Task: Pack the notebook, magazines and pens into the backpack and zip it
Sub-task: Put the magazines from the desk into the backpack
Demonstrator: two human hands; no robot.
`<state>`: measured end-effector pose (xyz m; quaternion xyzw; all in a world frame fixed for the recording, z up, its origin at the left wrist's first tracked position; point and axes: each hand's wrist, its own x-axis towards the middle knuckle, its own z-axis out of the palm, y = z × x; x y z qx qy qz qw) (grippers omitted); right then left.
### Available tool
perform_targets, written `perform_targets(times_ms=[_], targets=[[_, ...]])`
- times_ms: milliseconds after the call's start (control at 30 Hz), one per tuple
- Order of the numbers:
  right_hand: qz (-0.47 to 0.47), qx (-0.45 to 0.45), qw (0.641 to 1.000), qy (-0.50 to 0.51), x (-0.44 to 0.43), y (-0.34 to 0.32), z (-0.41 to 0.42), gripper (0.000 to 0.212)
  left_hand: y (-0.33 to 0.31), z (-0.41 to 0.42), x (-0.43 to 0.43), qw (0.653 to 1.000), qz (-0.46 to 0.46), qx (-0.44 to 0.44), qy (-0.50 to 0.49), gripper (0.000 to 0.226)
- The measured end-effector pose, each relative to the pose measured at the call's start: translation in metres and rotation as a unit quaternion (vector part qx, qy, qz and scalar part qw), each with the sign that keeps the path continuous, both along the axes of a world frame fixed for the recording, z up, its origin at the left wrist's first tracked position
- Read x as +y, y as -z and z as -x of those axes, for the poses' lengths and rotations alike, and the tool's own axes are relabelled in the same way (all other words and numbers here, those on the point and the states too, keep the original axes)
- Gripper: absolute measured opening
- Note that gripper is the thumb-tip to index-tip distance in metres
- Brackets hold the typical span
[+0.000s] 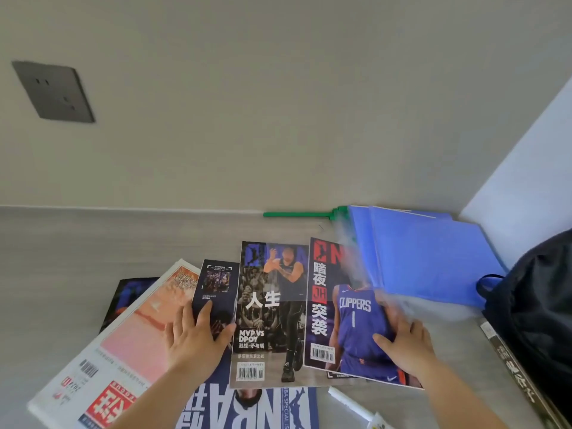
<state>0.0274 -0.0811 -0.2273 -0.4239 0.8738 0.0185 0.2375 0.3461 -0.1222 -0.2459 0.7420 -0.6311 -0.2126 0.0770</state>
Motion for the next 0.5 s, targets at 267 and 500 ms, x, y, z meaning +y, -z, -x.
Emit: perform_targets(times_ms=[267,500], targets=[[0.002,0.050,0.991,-0.125,0.005,0.018,-0.018,0.074,-0.001,0.021,0.002,1.000,0.015,-0.010,-0.017,0.073],[0.033,0.007,0.985,-0.170,0.007,0.021,-0.041,0.074,-0.006,0.051,-0.001,0.999,0.010,0.039,-0.005,0.074]])
